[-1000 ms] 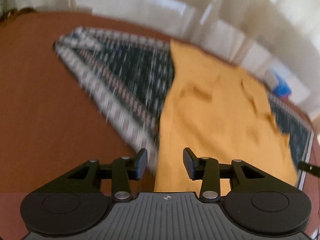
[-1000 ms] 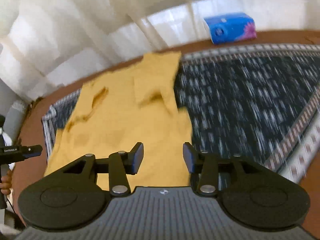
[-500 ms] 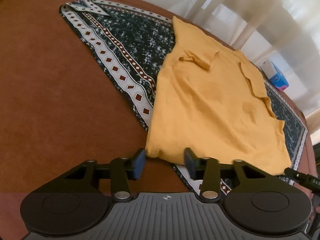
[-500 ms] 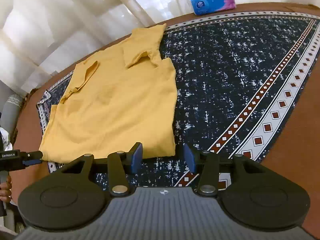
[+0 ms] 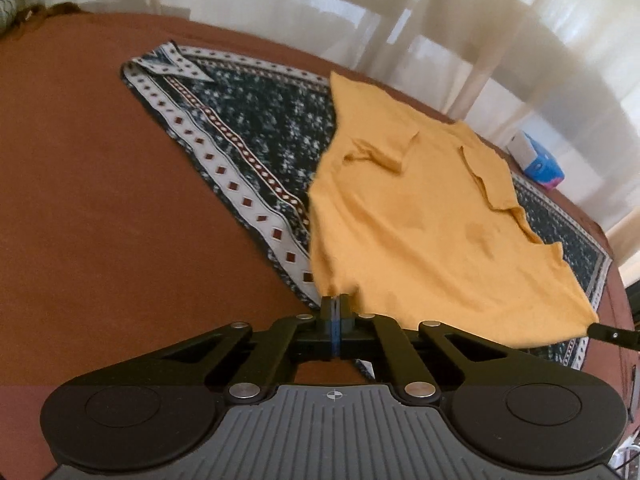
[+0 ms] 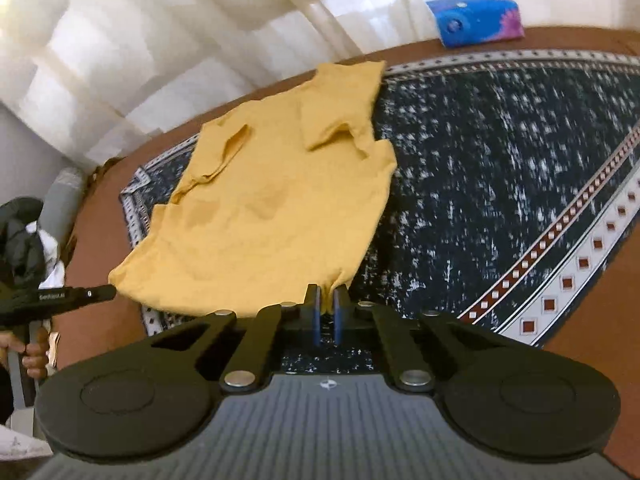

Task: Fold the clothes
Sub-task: 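Pinch the hem again with the right gripper while the left gripper holds it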

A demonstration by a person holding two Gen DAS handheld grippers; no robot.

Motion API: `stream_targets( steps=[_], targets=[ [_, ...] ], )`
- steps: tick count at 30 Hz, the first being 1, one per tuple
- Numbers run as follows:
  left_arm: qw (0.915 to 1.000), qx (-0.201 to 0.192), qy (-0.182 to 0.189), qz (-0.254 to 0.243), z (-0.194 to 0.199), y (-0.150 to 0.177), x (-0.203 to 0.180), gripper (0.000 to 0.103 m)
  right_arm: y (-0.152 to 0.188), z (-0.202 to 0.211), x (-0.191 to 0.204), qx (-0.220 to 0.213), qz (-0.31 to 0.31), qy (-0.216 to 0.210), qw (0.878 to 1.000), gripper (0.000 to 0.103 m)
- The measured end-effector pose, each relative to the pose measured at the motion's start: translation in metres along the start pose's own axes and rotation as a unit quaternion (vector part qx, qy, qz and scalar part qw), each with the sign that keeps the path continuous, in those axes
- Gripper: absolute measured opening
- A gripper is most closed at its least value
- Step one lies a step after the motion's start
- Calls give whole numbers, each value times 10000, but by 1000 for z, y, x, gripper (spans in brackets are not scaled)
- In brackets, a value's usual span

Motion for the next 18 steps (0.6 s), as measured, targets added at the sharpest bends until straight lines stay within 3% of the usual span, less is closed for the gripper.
stream_targets(
  steps=[6,7,9,12,15,17,18],
  targets=[
    [9999,50,-46,76,4,15,14,0,3,-2,-5,136,45,104,9998,4],
    [9999,74,-17,73,2,17,13,4,5,-4,-8,161,32,154,9997,4],
    [9999,61,5,138,-3,19,9,27,9,-9,-14,209,8,252,9995,5],
    [9997,49,39,252,-13,18,4,43,13,-12,-20,179,-32,364,9992,8],
    [9996,65,-78,248,-26,14,-1,48,14,-14,-24,141,-72,398,9991,18],
    [9997,90,-120,171,-33,12,-4,48,15,-16,-25,139,-98,399,9991,34],
    [9998,107,-125,121,-35,12,-6,49,15,-17,-26,138,-111,399,9990,36]
  ],
)
Point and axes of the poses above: each gripper's, at about its wrist camera, not at the fingertips, and z roughly against the way its jaws point, x to its left, y to its underside, the point moved 6 cm from there along -z, roughly the way its jaws point, and after that the axes turned 15 degrees about -y, right-handed, at the moved point
